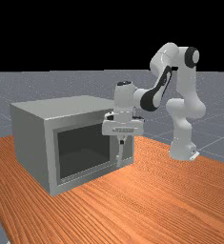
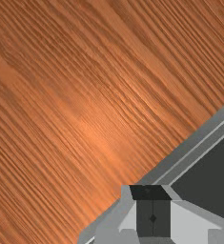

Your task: Open the microwave

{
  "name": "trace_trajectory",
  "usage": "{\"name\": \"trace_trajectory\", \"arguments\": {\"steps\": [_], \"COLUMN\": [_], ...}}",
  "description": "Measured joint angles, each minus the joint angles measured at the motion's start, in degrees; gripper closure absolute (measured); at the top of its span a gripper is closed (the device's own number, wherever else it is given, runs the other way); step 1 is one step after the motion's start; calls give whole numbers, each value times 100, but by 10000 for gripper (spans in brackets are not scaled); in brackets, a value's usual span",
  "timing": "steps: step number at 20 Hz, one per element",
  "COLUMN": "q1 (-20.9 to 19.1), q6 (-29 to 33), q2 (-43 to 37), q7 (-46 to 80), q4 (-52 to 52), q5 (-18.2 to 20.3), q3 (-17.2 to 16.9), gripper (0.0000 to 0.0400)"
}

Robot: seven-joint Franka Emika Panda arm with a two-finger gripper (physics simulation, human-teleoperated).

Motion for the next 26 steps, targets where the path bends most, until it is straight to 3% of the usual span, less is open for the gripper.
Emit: {"name": "trace_trajectory", "arguments": {"steps": [26], "q1": [347], "q6": [350], "q2": [-199], "q7": [5792], "q4": [-181], "q5": [-207], "q3": [-214], "gripper": [400]}}
